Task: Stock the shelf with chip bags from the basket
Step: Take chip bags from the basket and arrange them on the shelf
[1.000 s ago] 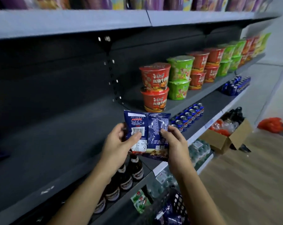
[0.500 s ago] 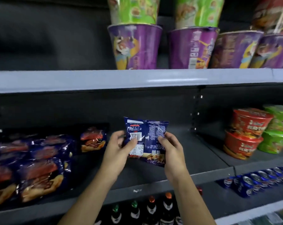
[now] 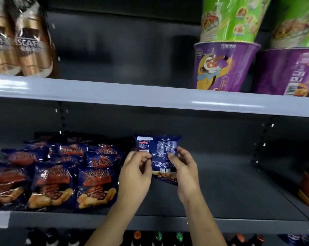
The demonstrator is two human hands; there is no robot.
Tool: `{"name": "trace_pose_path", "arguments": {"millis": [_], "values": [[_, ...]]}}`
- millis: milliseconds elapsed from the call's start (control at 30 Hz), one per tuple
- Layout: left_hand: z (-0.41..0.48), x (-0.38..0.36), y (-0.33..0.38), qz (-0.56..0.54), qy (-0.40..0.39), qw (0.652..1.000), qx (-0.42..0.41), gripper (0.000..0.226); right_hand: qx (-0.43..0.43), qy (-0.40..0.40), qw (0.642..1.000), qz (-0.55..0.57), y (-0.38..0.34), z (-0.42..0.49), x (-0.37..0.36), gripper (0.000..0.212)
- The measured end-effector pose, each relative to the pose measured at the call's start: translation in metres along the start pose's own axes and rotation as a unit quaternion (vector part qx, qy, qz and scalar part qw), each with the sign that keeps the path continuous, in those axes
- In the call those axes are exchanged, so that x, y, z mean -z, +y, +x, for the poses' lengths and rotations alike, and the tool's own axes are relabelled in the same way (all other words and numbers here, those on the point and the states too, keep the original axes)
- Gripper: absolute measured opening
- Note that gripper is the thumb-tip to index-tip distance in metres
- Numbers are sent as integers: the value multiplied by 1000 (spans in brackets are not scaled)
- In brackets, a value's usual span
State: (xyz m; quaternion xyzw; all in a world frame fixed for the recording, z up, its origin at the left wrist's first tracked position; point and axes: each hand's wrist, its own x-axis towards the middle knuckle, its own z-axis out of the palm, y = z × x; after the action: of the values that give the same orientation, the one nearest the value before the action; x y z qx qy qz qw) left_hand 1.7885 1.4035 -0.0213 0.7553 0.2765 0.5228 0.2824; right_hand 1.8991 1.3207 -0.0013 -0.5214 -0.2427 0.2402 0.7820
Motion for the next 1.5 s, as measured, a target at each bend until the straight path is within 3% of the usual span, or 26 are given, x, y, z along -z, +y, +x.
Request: {"name": "trace_pose_path", "arguments": {"millis": [67,200,267,367,433,533,667,833,933,1033,1167,1267,1333,1400,1500], "values": [[1,2,1,-14,-27,999,35,17,14,-6,1000,-5,2,-2,-5,29],[5,7,5,-118,-115,980,115,52,52,-31,998,-8,4,-4,-8,20],[8,6,8,-187,-155,961,135,50,58,-53,997,-23,4,-6,-8,30],[14,3,6,-288,-110,932,189,38,62,-68,995,-23,-3,-9,-9,40],[19,4,2,-351,-74,902,240,32,73,-36,996,-23,-6,-9,-6,28],[23,9,-1,-410,-79,863,284,28,71,35,996,-33,-3,-7,0,14],[22,12,-2,-411,-111,862,273,30,34,34,998,-43,7,-9,-4,26],[19,12,-1,-445,-67,843,296,24,13,72,996,-48,16,-7,-9,41],[17,12,0,-463,-59,835,292,33,-54,1,998,-18,19,-10,-9,54],[13,11,-1,-478,-85,824,292,42,-83,-79,993,1,19,-15,-13,46],[12,14,-6,-470,-94,828,290,52,-49,-64,997,-8,15,-8,-10,31],[21,26,-16,-420,-64,861,281,55,-27,-71,994,-79,5,1,-3,36],[26,34,-19,-359,-110,892,252,50,-5,-104,984,-143,-4,6,0,43],[27,37,-21,-319,-170,902,237,38,11,-133,974,-182,-13,12,1,51],[27,34,-24,-295,-170,907,248,24,29,-118,973,-197,-18,20,-1,60]]}}
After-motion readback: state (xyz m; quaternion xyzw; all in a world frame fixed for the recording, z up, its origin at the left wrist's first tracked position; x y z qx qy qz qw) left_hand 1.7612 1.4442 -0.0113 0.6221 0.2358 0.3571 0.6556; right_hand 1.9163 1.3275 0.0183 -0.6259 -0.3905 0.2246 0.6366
